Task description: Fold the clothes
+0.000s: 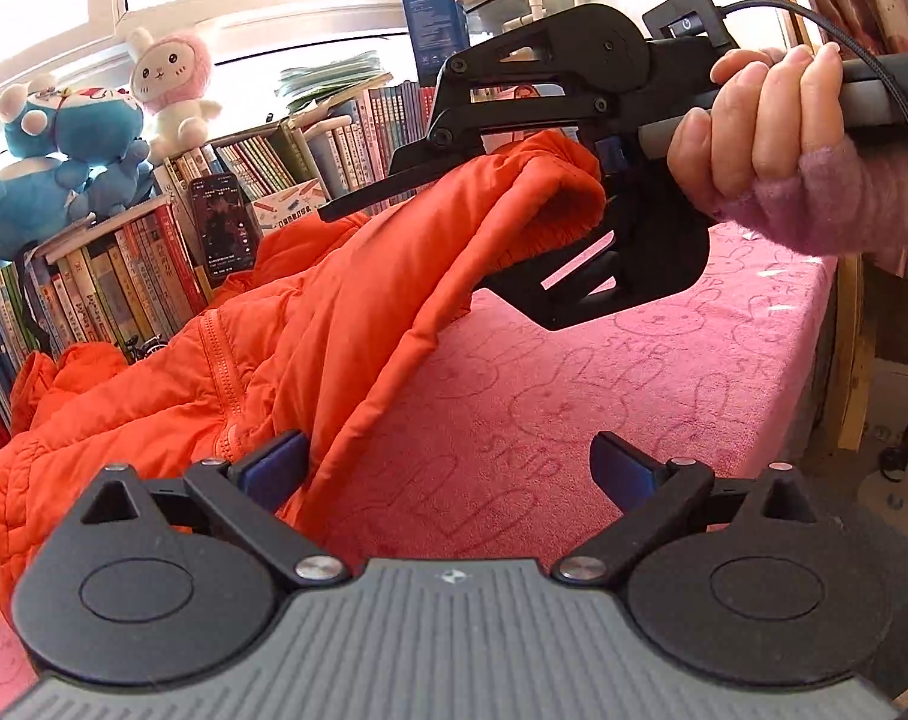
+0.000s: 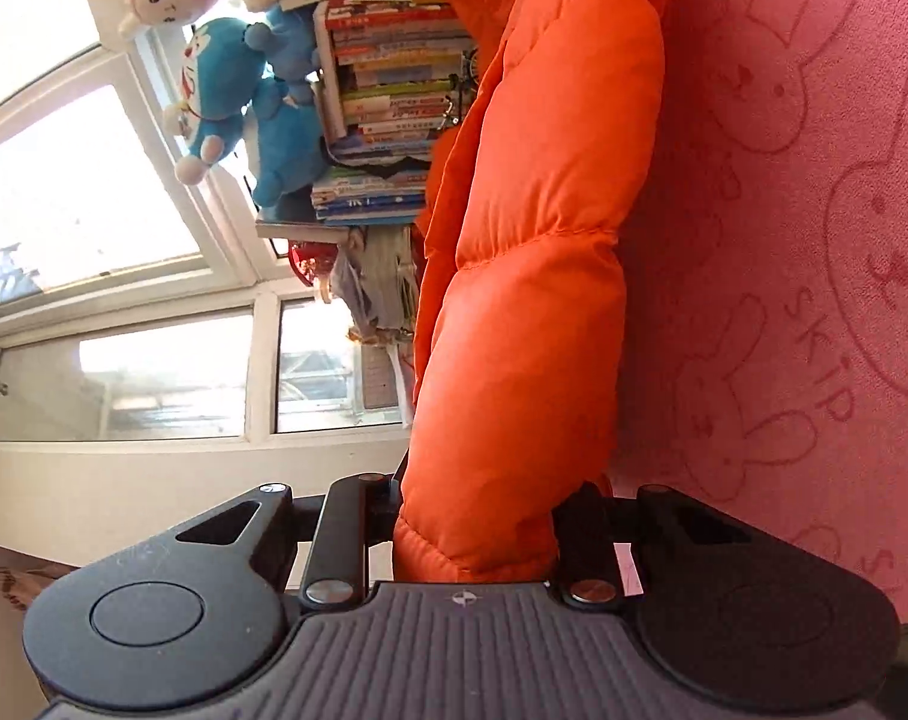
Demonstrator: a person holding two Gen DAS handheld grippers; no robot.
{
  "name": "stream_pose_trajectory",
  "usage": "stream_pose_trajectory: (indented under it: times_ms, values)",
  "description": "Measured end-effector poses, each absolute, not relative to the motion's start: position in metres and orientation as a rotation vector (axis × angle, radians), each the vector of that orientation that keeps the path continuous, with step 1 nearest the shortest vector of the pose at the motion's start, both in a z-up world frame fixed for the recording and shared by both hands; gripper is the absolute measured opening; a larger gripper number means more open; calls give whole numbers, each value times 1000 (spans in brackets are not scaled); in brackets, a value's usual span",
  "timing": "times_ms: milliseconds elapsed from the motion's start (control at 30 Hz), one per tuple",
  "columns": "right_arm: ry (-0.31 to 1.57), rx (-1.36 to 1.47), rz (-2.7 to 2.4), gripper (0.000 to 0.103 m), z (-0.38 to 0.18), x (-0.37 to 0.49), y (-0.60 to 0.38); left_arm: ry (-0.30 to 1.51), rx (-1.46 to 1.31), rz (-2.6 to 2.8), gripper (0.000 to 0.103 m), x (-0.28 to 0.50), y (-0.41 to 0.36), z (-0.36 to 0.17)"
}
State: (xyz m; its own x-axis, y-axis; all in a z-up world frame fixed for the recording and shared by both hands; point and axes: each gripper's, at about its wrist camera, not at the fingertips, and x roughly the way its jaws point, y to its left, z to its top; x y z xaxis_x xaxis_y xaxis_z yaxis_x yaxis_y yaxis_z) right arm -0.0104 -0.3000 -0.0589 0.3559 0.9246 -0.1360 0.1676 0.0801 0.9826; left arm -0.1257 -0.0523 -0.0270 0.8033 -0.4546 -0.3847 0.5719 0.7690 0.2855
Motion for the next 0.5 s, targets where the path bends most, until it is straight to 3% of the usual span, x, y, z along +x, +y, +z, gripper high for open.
stream_pose_trajectory:
  times_ms: [167,500]
  values:
    - [1080,1431,703,28,-66,-17,-316,264,469,-267,101,-108,-47,-29]
    - [1026,1311,442,24,-76,-26,-352,250,457,141,103,-99,40,-3]
